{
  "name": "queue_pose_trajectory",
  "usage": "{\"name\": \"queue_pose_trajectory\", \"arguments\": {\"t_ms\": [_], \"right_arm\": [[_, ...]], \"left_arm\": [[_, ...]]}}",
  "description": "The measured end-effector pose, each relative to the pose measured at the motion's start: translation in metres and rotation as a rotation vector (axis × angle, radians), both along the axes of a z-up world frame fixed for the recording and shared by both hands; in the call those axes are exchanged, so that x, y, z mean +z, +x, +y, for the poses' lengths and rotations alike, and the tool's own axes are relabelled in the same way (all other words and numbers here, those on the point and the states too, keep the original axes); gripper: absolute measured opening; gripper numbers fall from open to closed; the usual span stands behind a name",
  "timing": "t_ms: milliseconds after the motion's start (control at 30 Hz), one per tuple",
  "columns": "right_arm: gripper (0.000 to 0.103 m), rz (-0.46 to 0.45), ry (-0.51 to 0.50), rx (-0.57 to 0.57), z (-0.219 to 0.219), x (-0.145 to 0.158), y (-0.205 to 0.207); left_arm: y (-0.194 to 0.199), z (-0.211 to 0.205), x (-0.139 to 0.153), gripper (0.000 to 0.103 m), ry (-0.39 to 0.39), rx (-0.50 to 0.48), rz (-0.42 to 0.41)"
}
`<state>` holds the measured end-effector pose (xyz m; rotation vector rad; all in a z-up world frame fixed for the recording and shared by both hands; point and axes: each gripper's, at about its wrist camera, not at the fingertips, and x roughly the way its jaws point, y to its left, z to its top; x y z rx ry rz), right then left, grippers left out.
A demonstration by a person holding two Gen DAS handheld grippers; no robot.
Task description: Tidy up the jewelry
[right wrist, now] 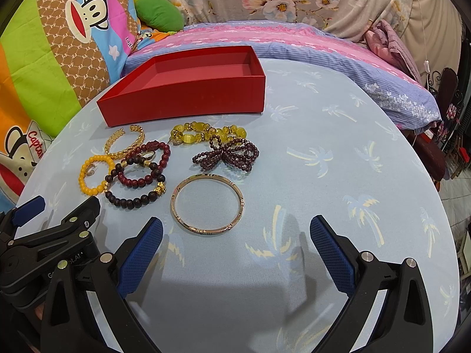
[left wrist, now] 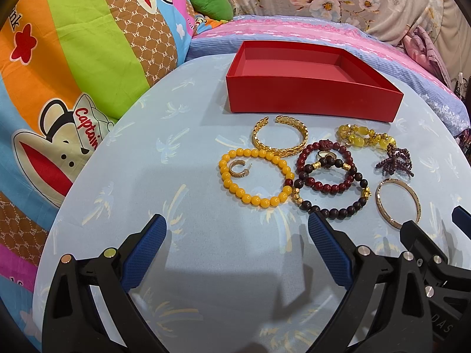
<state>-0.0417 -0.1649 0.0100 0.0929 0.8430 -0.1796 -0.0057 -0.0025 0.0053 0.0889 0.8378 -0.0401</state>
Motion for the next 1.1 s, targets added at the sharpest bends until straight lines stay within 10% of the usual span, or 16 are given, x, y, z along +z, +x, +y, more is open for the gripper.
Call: {"name": "queue_pose_trajectory", "arguments": {"t_ms": [1100], "right_arm": [[0.096, 0.023, 0.037, -0.012, -0.020, 0.002, 0.011]], "left_arm": [[0.028, 0.045, 0.003, 0.093, -0.054, 0.084, 0.044]]}}
